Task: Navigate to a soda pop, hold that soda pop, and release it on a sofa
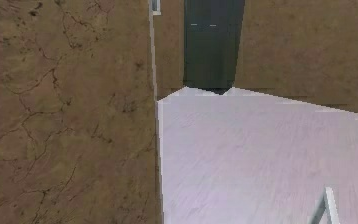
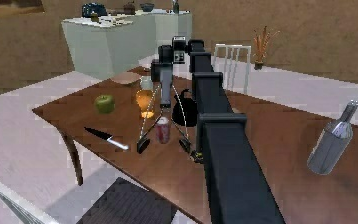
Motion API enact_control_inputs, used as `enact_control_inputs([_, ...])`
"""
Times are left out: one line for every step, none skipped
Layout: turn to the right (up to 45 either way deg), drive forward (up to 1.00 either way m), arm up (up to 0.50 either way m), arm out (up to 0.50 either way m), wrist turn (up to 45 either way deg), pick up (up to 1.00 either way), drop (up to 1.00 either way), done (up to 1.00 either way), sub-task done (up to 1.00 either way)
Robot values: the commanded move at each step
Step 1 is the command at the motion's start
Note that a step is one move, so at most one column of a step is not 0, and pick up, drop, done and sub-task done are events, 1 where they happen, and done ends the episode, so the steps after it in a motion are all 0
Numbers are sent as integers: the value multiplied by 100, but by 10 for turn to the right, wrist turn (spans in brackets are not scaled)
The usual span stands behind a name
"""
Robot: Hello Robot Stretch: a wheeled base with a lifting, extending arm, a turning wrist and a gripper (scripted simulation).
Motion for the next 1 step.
enact_control_inputs([0,0,0,0,450,0,0,0,0])
